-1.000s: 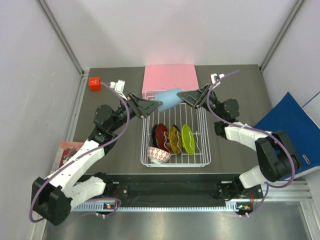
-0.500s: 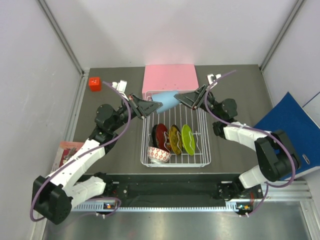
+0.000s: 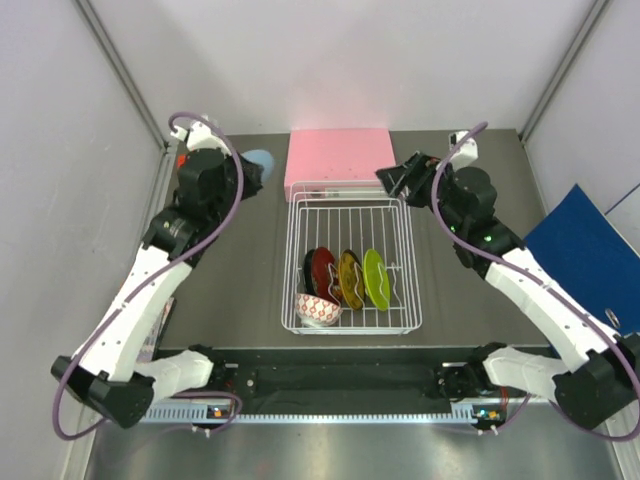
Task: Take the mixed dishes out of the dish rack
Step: Place the cup at the center of the board.
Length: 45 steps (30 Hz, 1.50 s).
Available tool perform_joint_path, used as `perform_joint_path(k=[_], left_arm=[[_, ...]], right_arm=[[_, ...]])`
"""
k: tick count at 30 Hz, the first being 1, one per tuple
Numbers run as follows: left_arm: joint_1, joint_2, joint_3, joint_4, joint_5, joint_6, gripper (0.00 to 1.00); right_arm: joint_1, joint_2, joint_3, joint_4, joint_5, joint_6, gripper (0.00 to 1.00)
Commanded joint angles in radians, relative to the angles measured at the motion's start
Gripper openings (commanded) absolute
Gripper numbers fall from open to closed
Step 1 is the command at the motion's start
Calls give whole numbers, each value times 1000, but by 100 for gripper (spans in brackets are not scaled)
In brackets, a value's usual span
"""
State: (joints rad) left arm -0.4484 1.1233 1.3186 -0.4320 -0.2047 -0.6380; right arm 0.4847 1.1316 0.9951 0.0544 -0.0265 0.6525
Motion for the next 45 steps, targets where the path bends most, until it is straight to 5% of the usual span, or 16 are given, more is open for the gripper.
perform_joint_path(k=[1,9,18,32,37,39,43,45], left_arm=[[95,140,91,-313,-340,92,0],[289,462,168,-372,-282,29,0],[441,567,84,-189,-179,49,0],[580,865,277,-277,-42,47,0],[580,846,271,-272,-35,44,28],[580,833,274,-274,-35,46,29],[580,813,283,-283,-10,40,0],[580,802,281,-289,-7,31,0]], right_arm=[[17,-56,10,-257,263,-139,79],[34,-82,-32,-297,278,-191,78],[80,-93,-13,-415,448,-249,75],[92,-93,-9,-439,487,-241,76],[92,-79,-18,-432,481,-234,76],[91,-70,-16,-429,474,-232,76],[92,-59,-9,-430,465,-232,76],[94,-61,-10,-427,465,-232,75]])
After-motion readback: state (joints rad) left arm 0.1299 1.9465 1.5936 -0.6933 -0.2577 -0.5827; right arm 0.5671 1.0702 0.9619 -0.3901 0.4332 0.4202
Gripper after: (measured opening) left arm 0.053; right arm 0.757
